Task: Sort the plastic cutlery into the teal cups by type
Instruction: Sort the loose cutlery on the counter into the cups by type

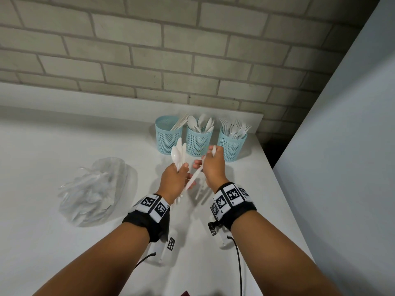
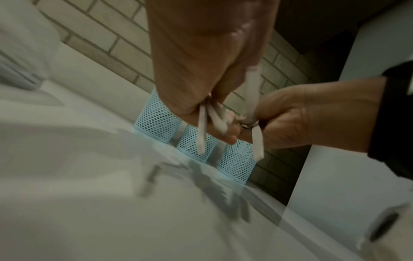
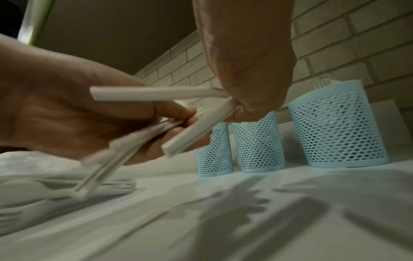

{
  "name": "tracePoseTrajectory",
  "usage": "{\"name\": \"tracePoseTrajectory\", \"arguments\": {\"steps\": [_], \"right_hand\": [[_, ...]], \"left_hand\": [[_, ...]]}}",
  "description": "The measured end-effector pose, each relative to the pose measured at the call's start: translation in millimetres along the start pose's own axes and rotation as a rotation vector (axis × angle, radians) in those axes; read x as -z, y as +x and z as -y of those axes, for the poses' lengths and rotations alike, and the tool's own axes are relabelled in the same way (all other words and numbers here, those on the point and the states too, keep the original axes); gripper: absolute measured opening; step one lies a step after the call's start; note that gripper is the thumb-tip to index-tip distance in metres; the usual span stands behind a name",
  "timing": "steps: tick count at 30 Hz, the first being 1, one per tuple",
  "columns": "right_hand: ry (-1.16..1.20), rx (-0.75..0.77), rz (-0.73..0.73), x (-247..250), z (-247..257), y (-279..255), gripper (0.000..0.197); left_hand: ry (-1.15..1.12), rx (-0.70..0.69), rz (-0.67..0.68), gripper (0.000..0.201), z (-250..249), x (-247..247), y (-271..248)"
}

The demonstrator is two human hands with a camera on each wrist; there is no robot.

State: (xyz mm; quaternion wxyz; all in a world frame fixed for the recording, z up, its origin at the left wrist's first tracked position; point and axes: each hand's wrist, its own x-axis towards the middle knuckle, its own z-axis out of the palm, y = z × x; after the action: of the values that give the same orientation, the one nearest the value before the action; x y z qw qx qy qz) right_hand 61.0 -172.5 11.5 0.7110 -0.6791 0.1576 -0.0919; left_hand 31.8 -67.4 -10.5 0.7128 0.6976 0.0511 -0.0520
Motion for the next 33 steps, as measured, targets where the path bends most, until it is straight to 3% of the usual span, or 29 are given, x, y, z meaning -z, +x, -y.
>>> {"name": "tracePoseTrajectory", "arguments": {"steps": [4,7,11,14,18,21,23,27,30,33], "right_hand": [[-0.013,0.014,0.027,8,7,1,0.031],[-0.034,0.031,0.088,7,6,3,0.026],[-0.085,0.023,0.131,5,7,4,0.010],[-0.102,0.011,0.232,2,8,-1,0.027],[-0.263,0.128,0.287,-4,8,-10,0.034],[-0.361,0.250,0.232,-8,6,-11,0.026],[-0.436,0.327,0.155,-9,5,-8,0.013],[-0.565,0.380,0.093,-8,7,2,0.010],[-0.503,0.337,0.035,-9,8,8,0.021],[-0.335,0.196,0.002,-13,12,14,0.023]], "left_hand": [[0.046,0.008,0.026,0.013,0,0,2],[0.072,0.013,0.069,0.014,1,-2,1],[0.110,0.023,0.085,0.026,1,-2,2],[0.261,-0.010,0.085,0.039,3,-1,5],[0.450,-0.078,0.098,0.042,2,-2,4],[0.496,-0.100,0.092,0.042,0,-5,2],[0.451,-0.078,0.063,0.035,2,-5,4],[0.216,-0.015,0.122,0.020,1,-5,5],[0.016,0.038,0.146,0.012,-5,-5,2],[-0.074,0.070,0.142,0.015,-10,-4,-1]]}}
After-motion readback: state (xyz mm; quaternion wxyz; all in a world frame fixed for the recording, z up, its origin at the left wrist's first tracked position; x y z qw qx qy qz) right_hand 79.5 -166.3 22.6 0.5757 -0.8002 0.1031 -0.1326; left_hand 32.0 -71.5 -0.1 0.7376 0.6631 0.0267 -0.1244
